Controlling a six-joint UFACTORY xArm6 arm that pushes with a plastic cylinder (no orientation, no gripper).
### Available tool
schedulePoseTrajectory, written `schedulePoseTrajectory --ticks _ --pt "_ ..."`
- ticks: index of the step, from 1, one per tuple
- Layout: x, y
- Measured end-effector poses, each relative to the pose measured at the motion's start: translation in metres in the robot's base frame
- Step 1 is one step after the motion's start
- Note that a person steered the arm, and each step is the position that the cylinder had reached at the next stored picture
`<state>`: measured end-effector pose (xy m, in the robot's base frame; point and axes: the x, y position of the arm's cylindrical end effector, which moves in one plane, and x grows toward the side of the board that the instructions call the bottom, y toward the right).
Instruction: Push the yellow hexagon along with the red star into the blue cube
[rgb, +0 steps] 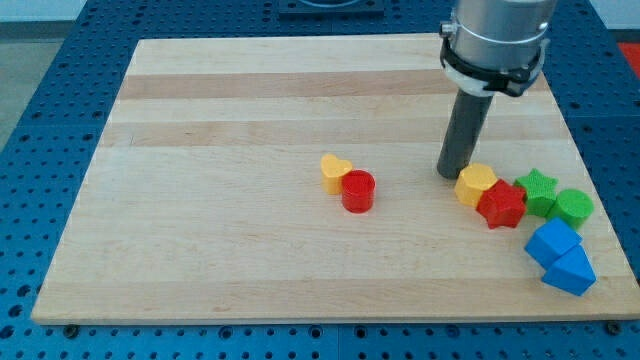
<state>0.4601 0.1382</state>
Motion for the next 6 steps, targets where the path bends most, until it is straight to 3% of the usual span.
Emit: schedulePoseTrajectory --ticks 3,6 --pt "0.034 0.0" --pt "0.016 -0.04"
